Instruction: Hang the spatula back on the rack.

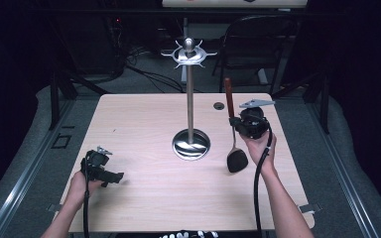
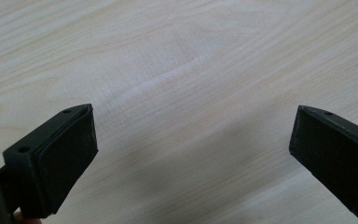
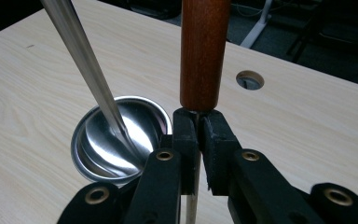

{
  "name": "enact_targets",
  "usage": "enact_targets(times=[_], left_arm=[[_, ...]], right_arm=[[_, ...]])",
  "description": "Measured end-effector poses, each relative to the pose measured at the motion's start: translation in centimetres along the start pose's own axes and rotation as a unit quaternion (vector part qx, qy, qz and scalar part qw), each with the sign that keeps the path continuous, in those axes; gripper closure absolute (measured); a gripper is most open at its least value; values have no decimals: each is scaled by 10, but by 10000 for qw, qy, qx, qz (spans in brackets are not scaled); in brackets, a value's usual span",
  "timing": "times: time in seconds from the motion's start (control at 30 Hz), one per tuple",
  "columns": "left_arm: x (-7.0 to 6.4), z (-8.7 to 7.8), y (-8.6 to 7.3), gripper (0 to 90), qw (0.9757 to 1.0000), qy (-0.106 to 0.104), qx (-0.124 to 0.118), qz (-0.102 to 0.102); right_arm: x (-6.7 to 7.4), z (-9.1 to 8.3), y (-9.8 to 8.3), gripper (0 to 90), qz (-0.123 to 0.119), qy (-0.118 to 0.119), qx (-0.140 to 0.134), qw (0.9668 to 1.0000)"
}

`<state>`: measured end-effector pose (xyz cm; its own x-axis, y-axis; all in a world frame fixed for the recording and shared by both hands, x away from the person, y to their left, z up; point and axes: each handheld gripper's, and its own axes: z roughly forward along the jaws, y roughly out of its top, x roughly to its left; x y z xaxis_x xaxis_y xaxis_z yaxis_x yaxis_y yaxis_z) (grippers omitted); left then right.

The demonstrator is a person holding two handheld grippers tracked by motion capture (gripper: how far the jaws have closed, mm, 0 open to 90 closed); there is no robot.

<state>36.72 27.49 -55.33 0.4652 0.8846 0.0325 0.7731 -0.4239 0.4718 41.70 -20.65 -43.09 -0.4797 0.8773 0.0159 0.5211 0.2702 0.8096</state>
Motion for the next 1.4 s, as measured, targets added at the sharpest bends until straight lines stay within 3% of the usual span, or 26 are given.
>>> enact_targets(times=[0.6,1.4], left_arm=[[1,0,0,4,10000,4,-17,-2],[0,0,-1,2,10000,17,-30,26]], right_arm=[[8,2,15,852,-87,-52,-358,9993],[24,4,21,851,-218,149,-803,9964]])
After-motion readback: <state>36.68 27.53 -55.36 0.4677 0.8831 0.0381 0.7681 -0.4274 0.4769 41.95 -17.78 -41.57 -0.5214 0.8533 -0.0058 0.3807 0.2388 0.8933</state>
